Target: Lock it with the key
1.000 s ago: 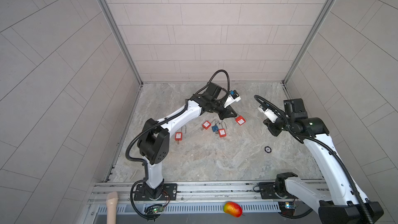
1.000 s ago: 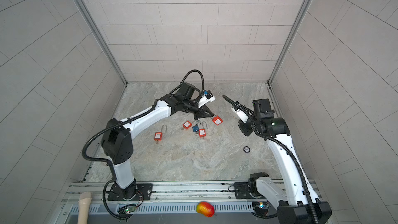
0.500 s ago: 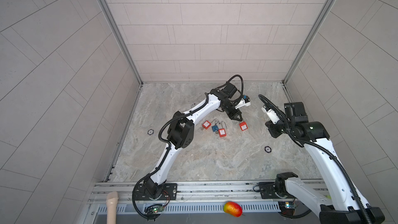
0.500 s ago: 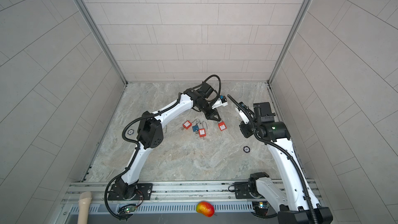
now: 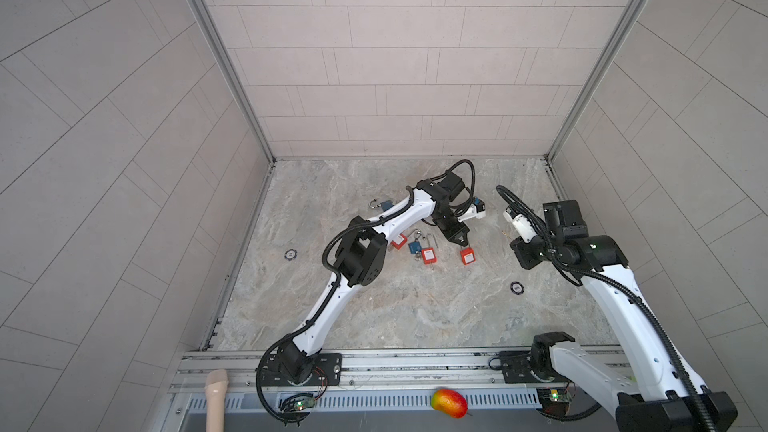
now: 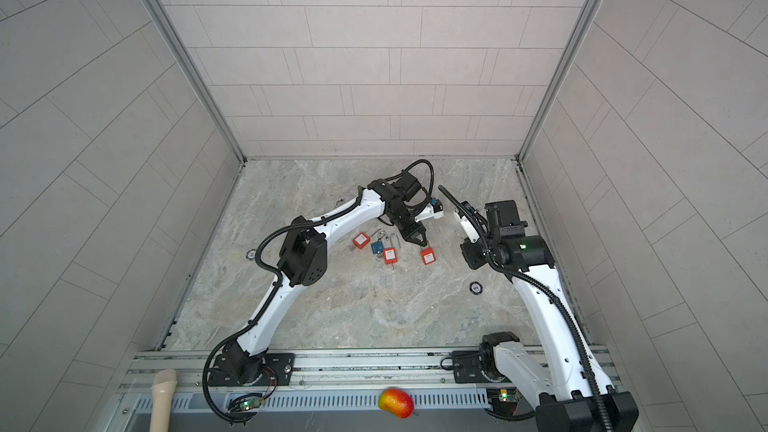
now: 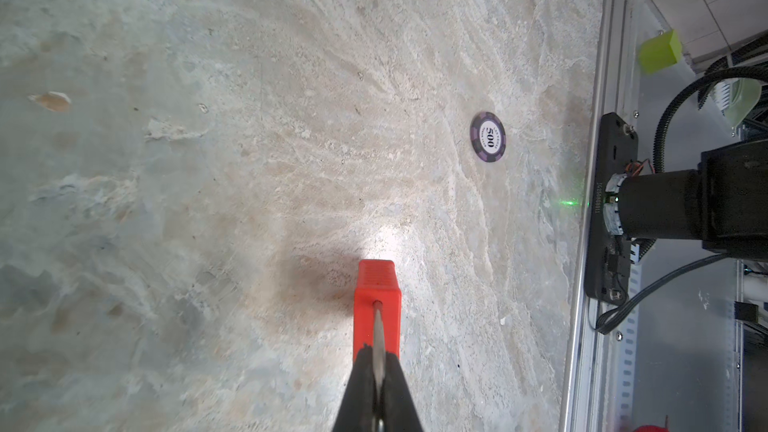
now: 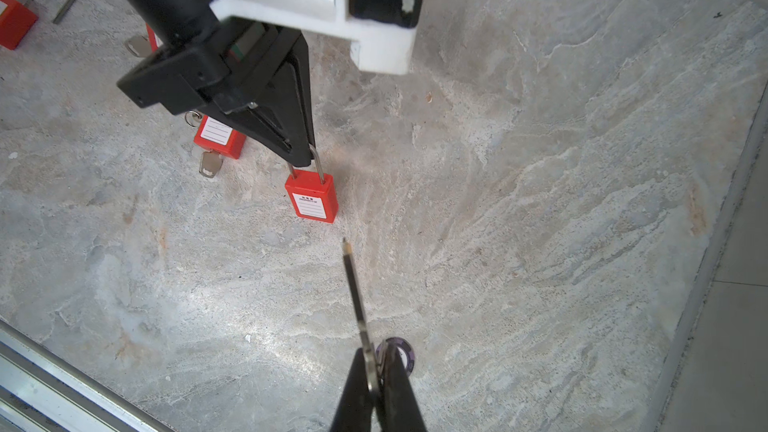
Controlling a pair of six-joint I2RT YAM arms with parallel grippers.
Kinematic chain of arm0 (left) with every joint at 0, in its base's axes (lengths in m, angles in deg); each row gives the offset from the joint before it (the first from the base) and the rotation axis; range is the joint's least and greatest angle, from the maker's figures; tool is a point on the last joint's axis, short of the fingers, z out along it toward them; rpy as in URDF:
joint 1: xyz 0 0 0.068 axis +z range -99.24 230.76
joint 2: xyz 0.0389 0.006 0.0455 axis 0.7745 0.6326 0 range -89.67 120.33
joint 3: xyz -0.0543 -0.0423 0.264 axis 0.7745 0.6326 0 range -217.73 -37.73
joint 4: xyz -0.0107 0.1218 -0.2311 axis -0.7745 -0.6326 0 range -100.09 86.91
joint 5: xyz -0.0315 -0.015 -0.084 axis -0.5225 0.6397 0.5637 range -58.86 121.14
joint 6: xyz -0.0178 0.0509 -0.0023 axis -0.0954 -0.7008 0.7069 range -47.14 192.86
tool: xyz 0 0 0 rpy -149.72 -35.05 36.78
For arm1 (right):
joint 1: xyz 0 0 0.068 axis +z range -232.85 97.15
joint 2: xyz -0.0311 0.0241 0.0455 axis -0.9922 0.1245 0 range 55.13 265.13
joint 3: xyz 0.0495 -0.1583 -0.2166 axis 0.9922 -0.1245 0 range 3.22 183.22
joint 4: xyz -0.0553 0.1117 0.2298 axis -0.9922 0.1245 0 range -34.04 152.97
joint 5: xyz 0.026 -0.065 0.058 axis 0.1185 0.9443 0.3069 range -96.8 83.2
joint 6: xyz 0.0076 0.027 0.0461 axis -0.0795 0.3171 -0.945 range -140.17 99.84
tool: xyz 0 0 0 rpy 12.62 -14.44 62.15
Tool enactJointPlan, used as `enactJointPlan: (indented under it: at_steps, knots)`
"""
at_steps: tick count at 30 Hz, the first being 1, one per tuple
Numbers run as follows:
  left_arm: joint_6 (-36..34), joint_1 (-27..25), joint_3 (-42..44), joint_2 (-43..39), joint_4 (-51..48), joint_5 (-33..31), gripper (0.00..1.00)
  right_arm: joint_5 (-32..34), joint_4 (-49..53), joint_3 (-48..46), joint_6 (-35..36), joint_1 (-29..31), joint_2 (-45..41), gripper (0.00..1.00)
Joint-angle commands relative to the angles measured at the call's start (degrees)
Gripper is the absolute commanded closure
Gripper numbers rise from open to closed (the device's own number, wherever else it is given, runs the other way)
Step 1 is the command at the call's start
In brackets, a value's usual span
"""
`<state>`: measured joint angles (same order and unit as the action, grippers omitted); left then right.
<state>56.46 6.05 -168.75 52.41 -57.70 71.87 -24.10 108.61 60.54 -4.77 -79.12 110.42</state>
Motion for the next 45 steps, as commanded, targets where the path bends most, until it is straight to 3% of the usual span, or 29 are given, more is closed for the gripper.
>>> enactJointPlan:
  at_steps: [1,16,21,26,32,37,39,45]
  knots:
    - [0.7,-0.9,-2.0,1.2,0.2,-2.1,1.0,0.7,-0.9,-0.5,-1.6,-0.1,0.2,1.0]
    - [3.6,-4.3,-4.2,4.3,4.9,-22.3,0.82,4.6,-3.7,-1.6,-2.3,-0.3,1.3,1.0]
    - [5.3,-4.7,-4.9,4.6,8.9,-25.7,0.77,4.5,-4.1,-1.7,-3.1,-0.3,1.7,1.0]
    - [6.8,-4.7,-5.1,4.3,12.4,-27.0,0.63,4.3,-4.8,-1.7,-5.8,-0.3,1.2,1.0]
    - [8.1,-1.7,-4.4,-1.5,15.1,-27.1,0.6,0.2,-5.2,-1.3,-10.3,-0.3,-0.2,1.0]
    - [10.6,4.2,6.1,-13.7,20.1,-23.7,0.6,-2.7,-5.4,-0.4,-18.4,-0.2,1.2,1.0]
    - [12.1,6.5,14.3,-20.4,23.9,-20.9,0.6,-5.7,-6.5,-1.3,-21.5,0.0,2.7,1.0]
    - [13.5,10.8,35.0,-38.0,28.7,-18.8,0.6,-5.5,-8.2,-2.5,-28.1,1.0,10.6,0.99]
